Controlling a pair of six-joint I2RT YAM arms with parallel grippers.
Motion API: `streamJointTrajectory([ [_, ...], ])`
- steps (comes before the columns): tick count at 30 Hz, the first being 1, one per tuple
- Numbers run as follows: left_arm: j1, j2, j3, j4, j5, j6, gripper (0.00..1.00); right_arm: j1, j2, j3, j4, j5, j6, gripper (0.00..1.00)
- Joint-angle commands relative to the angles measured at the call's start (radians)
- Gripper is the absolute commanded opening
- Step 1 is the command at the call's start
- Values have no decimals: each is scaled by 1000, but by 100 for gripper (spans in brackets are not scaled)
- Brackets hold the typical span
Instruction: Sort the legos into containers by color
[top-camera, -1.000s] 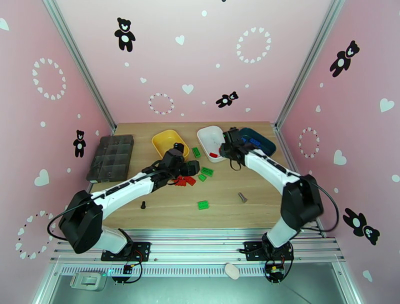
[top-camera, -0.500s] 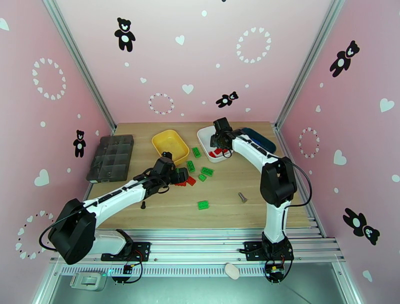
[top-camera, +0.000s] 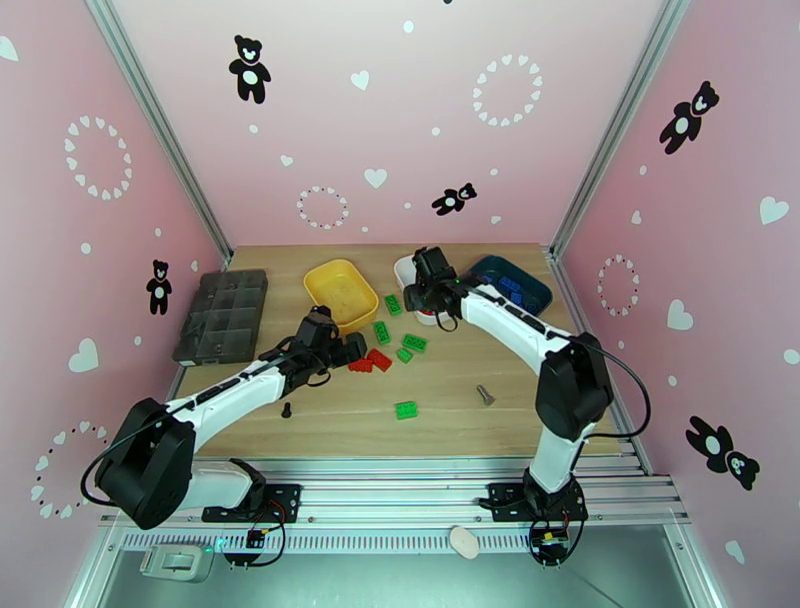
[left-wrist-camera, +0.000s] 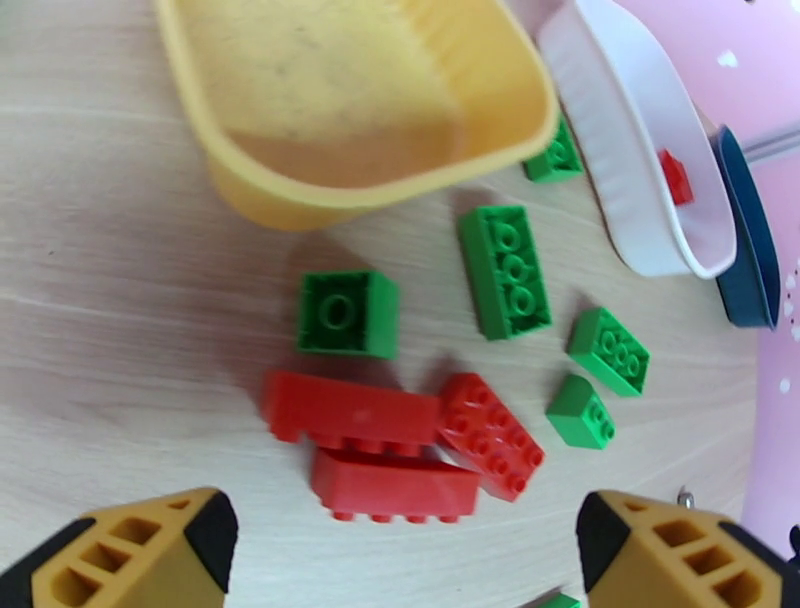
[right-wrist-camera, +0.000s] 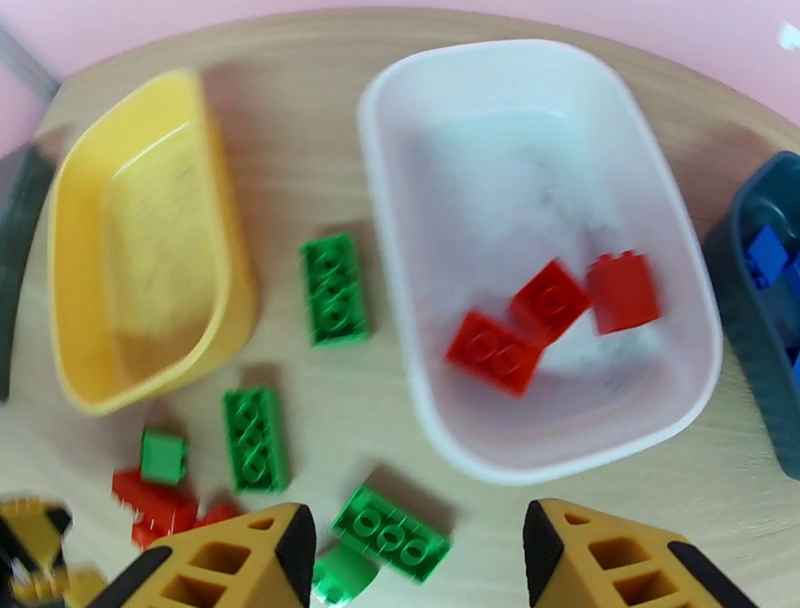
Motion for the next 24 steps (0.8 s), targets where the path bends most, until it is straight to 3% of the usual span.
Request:
streamJointTrajectory([
  [1,31,-49,-24,26,61,-27,95,38,-42,-50,12,-22,-25,58],
  [6,99,-95,-62,39,109,-52,96,112,-40,-94,23,-39,-48,58],
  [12,231,-112,-118,119,251,-113,95,193,37,-87,7,-53,-109,57],
  [20,357,-84,-185,246,391,-194,96,247,179,-27,-39,-75,-164,57],
  [24,375,-77,-196,258,407,-198,96,252,218,-22,-45,-67,-170,56],
])
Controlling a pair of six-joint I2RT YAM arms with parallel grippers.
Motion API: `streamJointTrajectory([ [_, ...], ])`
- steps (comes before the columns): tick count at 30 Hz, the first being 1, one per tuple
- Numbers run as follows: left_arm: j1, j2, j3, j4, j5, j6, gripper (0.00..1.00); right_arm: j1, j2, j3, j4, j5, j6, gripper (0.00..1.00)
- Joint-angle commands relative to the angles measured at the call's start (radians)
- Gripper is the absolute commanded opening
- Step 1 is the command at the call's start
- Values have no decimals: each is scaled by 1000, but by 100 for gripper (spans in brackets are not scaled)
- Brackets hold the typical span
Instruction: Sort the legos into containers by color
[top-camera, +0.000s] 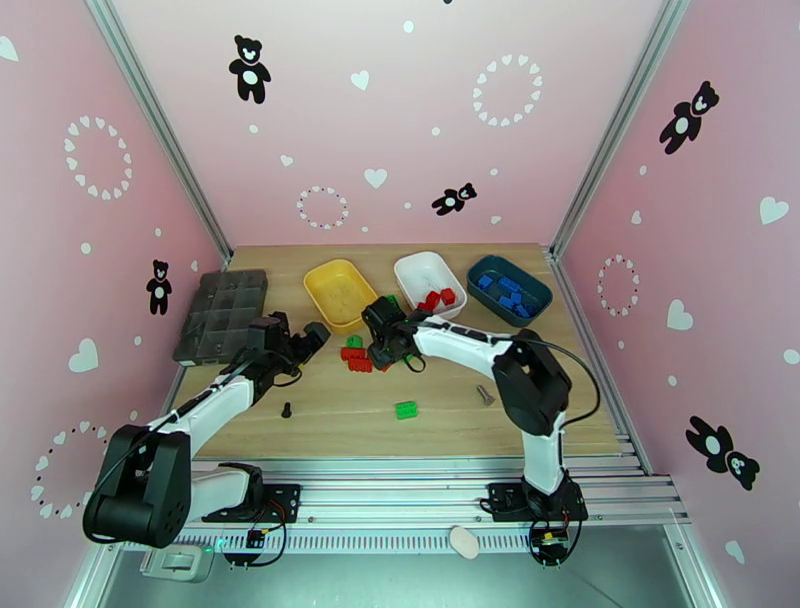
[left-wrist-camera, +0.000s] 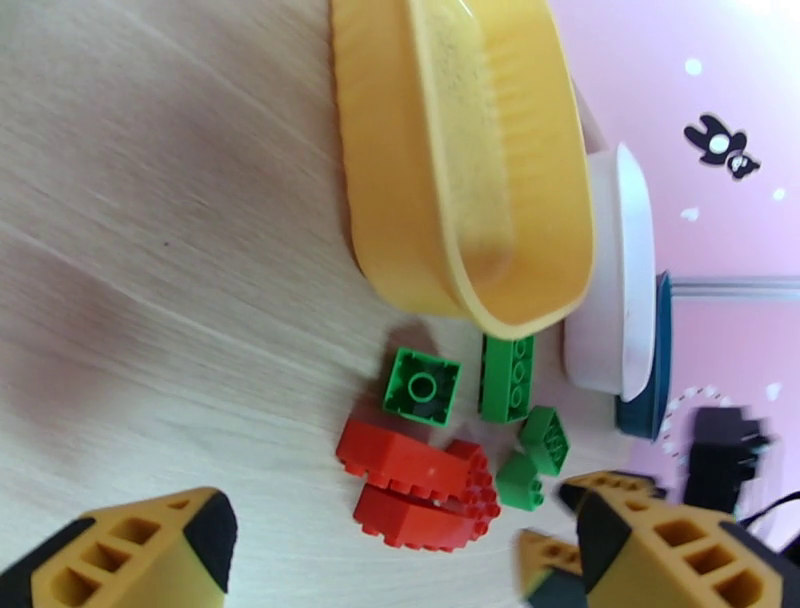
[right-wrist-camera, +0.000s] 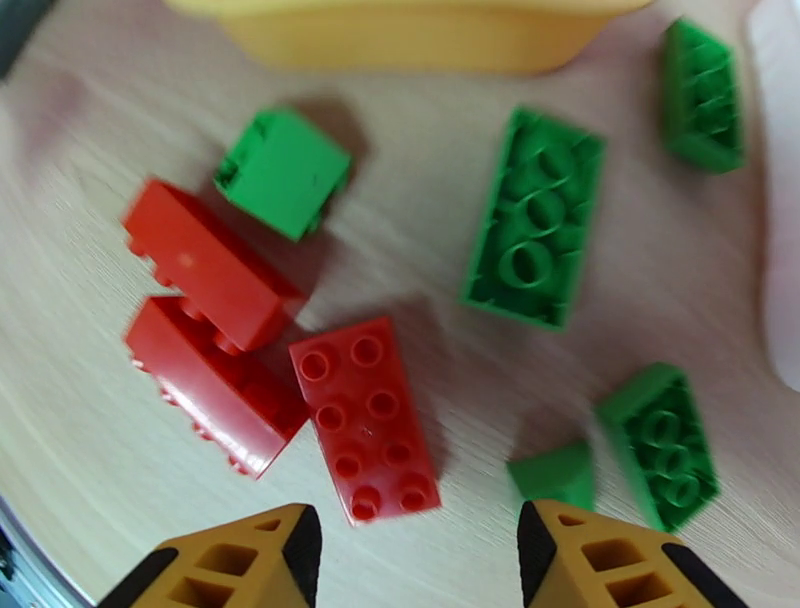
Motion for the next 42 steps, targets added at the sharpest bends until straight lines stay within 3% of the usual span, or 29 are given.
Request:
streamJointTrajectory([
  [1,10,8,-12,48,58,-21,96,8,30,35,-34,3,-23,56],
  [13,9,27,-5,51,57,-12,96,8,139,111,-59,6,-39,54],
  [23,10,39,-11,65,66,-18,96,8,155,124,-64,3,-40,43],
  [30,-3,16,2,49,66,-16,96,9,48,44,-18,-2,-12,36],
  [42,-193,28,116,10,19,-11,97,-67,-208,-117,9,62,71,34],
])
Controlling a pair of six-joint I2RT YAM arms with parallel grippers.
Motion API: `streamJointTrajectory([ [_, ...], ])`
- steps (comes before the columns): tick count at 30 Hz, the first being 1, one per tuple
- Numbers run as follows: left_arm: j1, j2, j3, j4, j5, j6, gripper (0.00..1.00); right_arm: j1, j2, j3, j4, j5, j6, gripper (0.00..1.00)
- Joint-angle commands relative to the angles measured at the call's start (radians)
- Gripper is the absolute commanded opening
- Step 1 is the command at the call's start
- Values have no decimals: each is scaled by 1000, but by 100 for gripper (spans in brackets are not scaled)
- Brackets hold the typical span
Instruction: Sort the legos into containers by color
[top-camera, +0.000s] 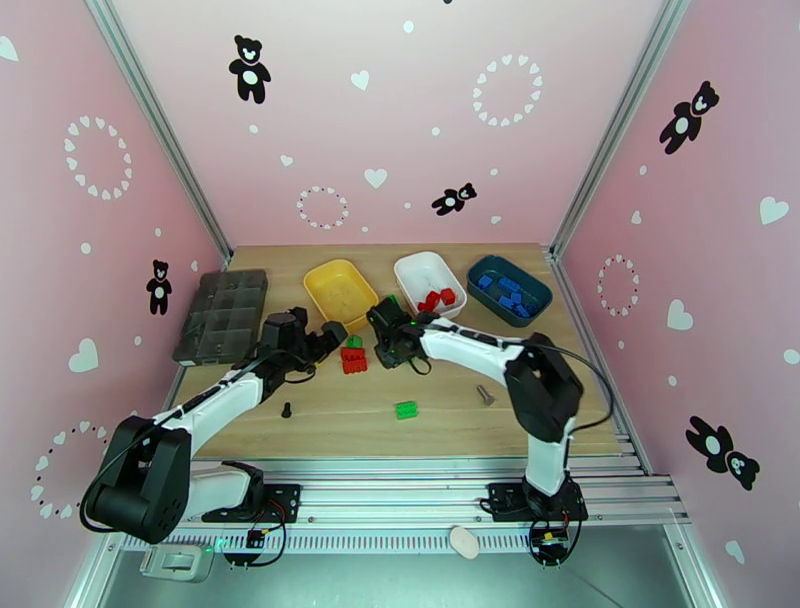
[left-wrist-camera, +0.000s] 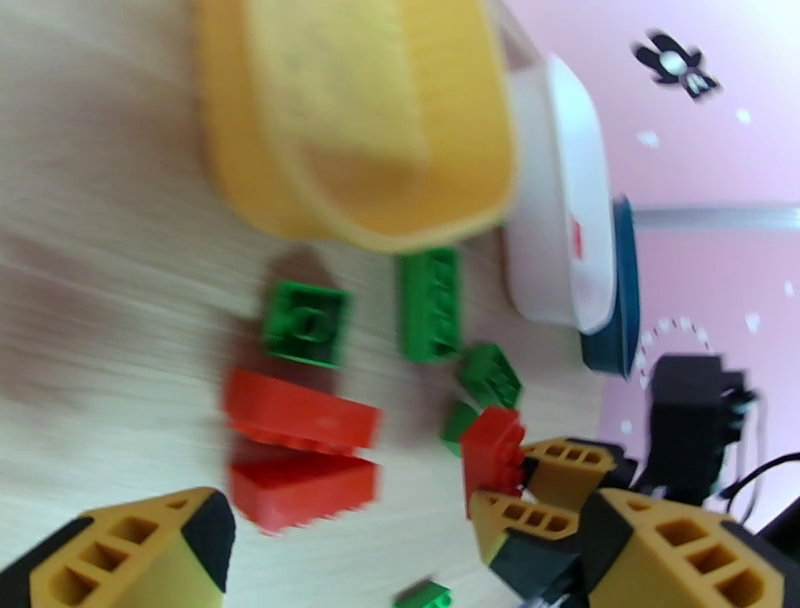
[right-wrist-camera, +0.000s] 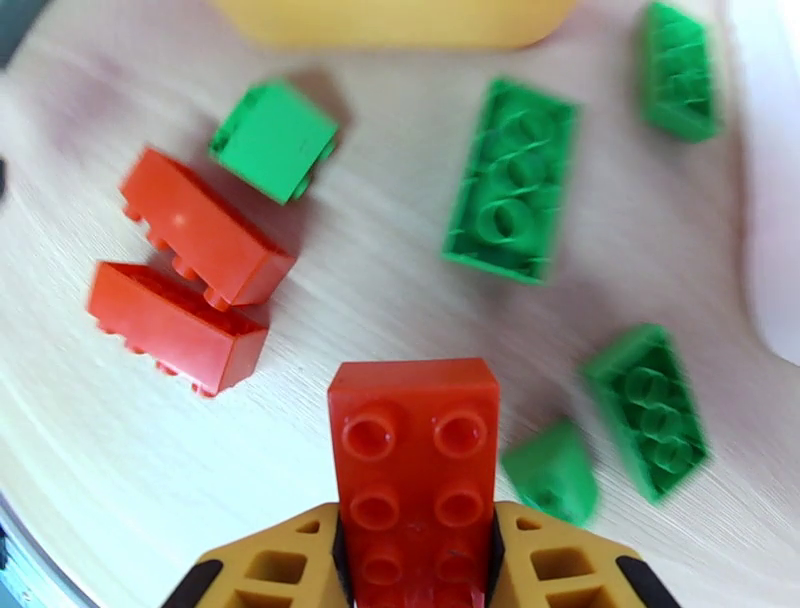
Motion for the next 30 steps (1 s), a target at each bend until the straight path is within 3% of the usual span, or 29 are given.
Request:
streamJointTrajectory([
  [1,-40,24,54,16,-14,-4,97,-57,-80,-35,1,40,47,34],
  [8,-118,160,184,48,-9,-10,98,-210,-103,-12,-24,46,100,34],
  [17,-176,371,418,79,19,-23,97,-336,47,212,-63,5,106,34],
  [24,-176,414,500,68,25,-18,97,-379,195,422,-137,-12,105,46],
  [30,-175,379,487,43,7,8,97,-380,209,454,-143,-32,109,56],
])
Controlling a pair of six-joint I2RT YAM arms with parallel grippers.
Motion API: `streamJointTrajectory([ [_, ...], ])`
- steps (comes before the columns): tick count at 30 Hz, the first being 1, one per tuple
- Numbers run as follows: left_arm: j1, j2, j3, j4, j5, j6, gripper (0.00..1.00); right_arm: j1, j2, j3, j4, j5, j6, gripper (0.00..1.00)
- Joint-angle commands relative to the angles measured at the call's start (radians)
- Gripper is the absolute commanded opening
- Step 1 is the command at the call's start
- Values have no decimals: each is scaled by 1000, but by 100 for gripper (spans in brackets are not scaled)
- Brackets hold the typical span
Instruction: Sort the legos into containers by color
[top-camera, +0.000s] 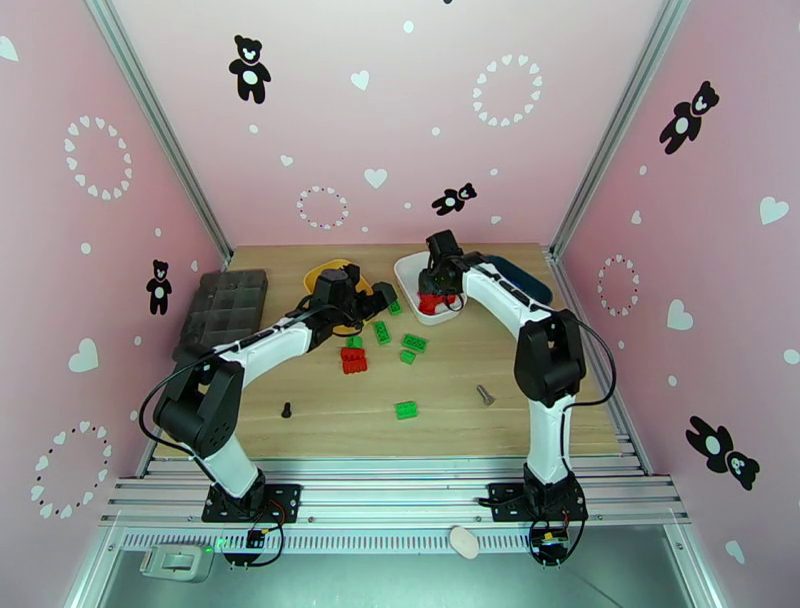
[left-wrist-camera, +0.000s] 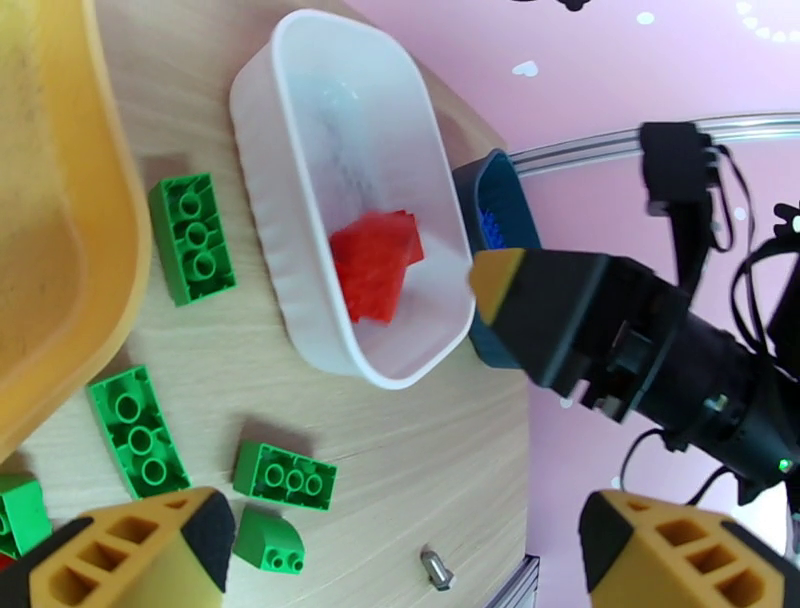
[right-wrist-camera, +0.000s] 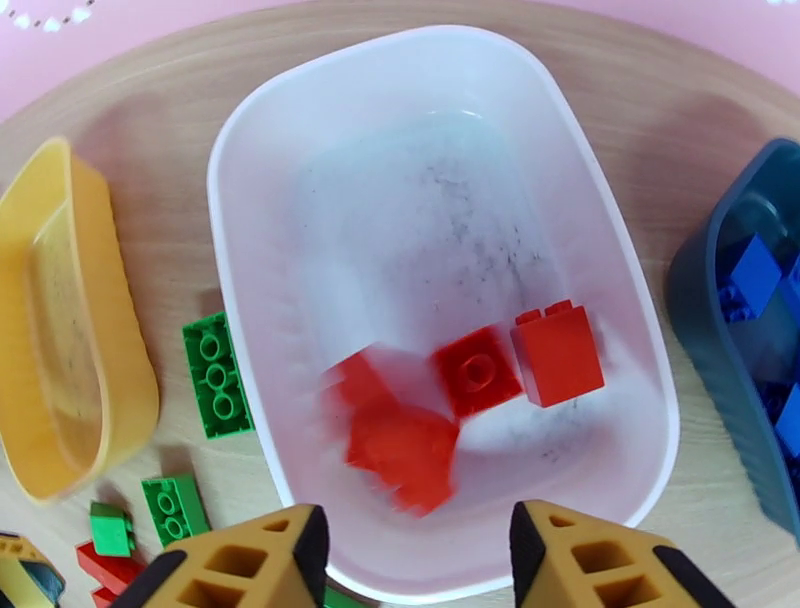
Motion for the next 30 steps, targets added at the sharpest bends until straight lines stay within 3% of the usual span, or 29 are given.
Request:
streamJointTrajectory([
  [1,-4,-41,0,-18,-6,27,97,4,1,28,-38,-22,6,56],
  [10,-3,-161,-67,-119,-129,103,97,64,-141,-98,3,3,-23,61],
  [19,11,-324,-145,-289,-298,199,98,206,-228,-207,39,28,-10,69],
  [30,202,-464,-391,-224,-205,123,98,409,-160,-225,71,61,45,75],
])
